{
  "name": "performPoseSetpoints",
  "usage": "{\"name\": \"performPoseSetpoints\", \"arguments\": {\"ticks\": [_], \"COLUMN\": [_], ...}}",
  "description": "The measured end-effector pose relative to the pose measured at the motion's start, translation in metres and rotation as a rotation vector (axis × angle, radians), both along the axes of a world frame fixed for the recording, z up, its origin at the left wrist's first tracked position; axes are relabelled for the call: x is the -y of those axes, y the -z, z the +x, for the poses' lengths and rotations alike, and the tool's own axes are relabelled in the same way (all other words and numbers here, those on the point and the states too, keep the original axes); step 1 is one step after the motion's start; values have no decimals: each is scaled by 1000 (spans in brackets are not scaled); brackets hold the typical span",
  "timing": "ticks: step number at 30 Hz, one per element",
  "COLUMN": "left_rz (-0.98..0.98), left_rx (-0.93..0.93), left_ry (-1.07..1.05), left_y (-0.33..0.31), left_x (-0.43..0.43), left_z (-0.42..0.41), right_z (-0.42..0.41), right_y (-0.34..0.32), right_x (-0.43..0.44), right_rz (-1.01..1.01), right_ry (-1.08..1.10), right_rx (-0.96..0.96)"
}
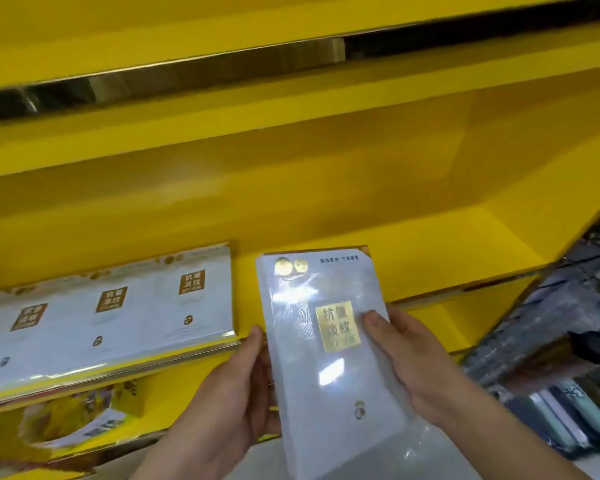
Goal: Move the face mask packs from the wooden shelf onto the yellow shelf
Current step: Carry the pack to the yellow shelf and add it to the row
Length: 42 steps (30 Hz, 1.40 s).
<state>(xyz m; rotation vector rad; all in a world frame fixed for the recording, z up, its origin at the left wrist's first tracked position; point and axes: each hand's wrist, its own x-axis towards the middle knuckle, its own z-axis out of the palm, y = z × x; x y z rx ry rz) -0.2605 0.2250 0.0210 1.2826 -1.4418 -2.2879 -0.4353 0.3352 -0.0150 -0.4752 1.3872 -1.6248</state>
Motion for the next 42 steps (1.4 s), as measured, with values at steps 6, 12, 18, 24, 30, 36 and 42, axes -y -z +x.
{"name": "performPoseSetpoints", "arguments": {"ticks": [6, 12, 18, 24, 30, 36, 42], "left_rz": [-456, -782, -926, -1468, -1572, -1613, -1634], "left_rx": [33, 113, 259, 642, 746, 732, 688], "left_ry": [-81, -131, -4, 509, 610, 575, 603], "left_y": [-5, 11, 33, 54, 69, 69, 78], "left_x": [14, 37, 49, 74, 98, 104, 108], "left_z": [-16, -48, -54, -42, -39, -18, -6], "right_z": [-32, -61, -75, -67, -57, -48, -45], "right_y": [-10, 2, 21, 44, 48, 46, 49], "right_x": [46, 90, 123, 167, 185, 191, 189], "right_rz": [118, 155, 201, 269, 345, 575, 703], "right_ry": [14, 40, 93, 120, -1, -197, -234], "right_rx": [-139, -225, -244, -348, -651, -990, -1223]}}
